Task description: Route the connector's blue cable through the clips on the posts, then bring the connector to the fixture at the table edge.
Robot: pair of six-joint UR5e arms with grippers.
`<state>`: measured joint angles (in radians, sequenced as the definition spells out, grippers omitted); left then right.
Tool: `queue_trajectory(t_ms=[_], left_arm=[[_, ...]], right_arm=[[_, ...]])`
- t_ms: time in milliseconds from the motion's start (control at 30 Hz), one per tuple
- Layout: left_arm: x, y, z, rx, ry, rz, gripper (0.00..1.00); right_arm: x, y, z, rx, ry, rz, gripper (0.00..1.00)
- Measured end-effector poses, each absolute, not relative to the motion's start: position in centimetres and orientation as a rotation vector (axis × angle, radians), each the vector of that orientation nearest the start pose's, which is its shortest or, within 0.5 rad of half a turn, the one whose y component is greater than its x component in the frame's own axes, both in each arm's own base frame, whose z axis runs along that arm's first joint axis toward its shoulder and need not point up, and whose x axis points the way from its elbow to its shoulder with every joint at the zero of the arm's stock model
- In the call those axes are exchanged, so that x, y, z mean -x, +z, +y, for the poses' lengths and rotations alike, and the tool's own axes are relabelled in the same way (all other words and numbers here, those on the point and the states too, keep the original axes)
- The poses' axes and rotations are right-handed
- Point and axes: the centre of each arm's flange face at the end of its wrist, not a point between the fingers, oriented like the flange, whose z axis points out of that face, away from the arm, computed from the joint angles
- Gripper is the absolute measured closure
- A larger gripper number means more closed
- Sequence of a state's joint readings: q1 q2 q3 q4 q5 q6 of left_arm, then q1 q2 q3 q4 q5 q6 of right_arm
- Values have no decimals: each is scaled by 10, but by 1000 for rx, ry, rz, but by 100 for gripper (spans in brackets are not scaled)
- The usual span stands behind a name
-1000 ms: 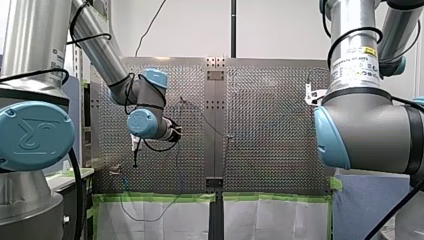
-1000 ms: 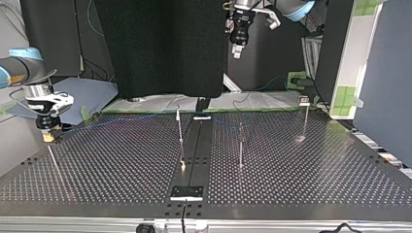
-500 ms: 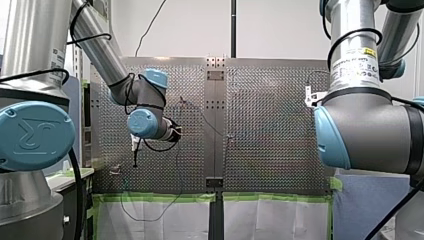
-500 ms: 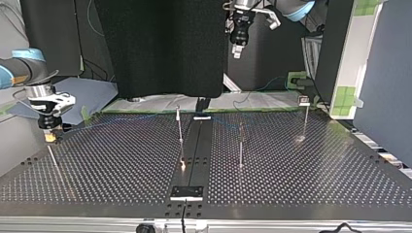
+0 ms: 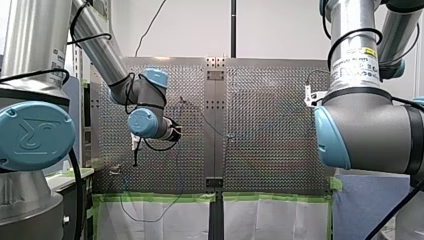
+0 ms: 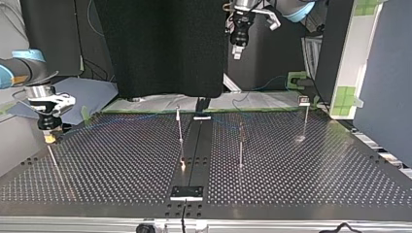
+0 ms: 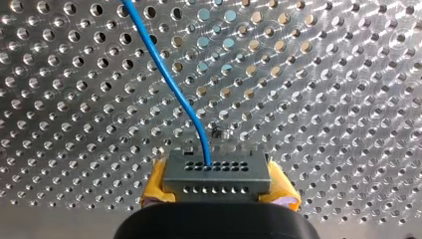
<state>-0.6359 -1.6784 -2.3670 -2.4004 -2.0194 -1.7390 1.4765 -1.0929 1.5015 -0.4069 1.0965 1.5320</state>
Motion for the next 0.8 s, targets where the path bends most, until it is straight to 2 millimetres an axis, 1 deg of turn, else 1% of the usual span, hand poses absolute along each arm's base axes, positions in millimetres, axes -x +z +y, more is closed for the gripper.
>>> queue_trajectory(t_ms=[800], left_arm=[[-237,164,-286,-73,-204,1722,0]], right_arm=[[-119,285,-660,-1489,1473,-955,100]])
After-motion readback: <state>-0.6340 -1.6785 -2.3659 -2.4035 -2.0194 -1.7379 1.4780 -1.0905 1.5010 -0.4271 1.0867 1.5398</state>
